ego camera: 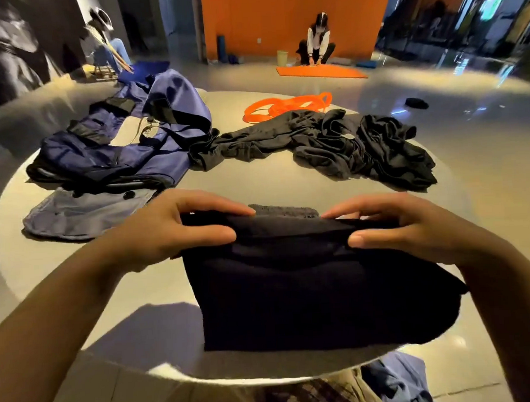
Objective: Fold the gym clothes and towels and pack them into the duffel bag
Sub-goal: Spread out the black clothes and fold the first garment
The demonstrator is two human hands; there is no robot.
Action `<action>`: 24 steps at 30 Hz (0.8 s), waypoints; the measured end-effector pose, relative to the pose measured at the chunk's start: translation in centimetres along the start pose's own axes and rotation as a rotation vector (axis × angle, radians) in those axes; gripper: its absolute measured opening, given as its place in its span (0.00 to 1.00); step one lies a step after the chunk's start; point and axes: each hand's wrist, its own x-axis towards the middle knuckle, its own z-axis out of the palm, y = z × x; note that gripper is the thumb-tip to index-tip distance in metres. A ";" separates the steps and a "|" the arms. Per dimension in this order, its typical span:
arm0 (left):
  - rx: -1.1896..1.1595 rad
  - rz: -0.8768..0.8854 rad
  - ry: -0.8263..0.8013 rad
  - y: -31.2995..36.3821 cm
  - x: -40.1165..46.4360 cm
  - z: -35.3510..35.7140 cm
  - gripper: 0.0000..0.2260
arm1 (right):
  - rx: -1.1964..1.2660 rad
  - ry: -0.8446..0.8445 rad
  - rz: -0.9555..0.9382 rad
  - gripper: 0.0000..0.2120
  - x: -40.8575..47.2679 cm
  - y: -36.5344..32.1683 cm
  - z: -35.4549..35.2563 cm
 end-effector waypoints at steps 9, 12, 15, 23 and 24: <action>0.413 -0.300 0.443 -8.8 12.0 -3.2 0.11 | -0.415 0.242 0.389 0.13 13.6 10.4 -3.6; 0.563 0.017 0.574 -10.1 11.5 -1.5 0.14 | -0.484 0.534 0.409 0.14 13.7 12.8 -2.5; 0.653 0.241 0.170 -9.9 11.1 0.0 0.16 | -0.613 0.754 0.113 0.13 12.2 11.6 -1.5; 0.851 -0.024 -0.149 -13.0 12.7 2.3 0.32 | -0.512 0.252 0.166 0.30 10.4 13.0 4.0; 0.861 -0.039 -0.129 -12.9 12.9 2.3 0.33 | -0.485 0.271 0.196 0.31 10.5 13.4 4.0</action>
